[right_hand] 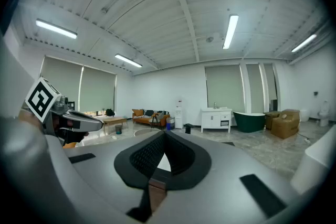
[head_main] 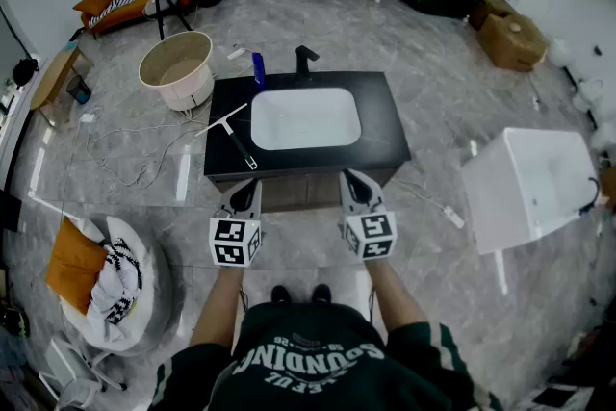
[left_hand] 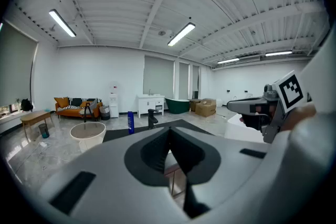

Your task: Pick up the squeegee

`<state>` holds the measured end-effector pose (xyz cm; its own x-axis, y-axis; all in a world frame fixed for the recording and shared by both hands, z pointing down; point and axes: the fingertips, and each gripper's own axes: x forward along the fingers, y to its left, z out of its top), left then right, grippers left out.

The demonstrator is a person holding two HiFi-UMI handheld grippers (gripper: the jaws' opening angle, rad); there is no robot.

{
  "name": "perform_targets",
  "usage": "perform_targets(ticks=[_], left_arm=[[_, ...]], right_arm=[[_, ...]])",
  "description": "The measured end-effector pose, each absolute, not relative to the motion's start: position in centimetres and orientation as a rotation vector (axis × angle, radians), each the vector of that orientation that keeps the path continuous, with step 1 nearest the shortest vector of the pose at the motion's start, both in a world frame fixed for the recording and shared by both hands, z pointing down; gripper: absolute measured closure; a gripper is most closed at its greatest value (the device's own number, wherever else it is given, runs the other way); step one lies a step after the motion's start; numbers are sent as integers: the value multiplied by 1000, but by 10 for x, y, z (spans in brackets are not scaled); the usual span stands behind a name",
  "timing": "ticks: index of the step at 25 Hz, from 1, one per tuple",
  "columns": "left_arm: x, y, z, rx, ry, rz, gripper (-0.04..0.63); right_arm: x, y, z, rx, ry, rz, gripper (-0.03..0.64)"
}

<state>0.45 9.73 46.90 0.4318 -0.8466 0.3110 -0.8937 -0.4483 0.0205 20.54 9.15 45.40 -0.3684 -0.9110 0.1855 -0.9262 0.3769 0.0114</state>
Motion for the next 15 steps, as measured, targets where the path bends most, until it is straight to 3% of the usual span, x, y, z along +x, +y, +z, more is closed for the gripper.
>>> perform_targets(ticks=[15], left_arm=[[3, 92, 465, 2470, -1569, 371, 594]], right_arm=[[201, 83, 466, 1592, -2451, 195, 615]])
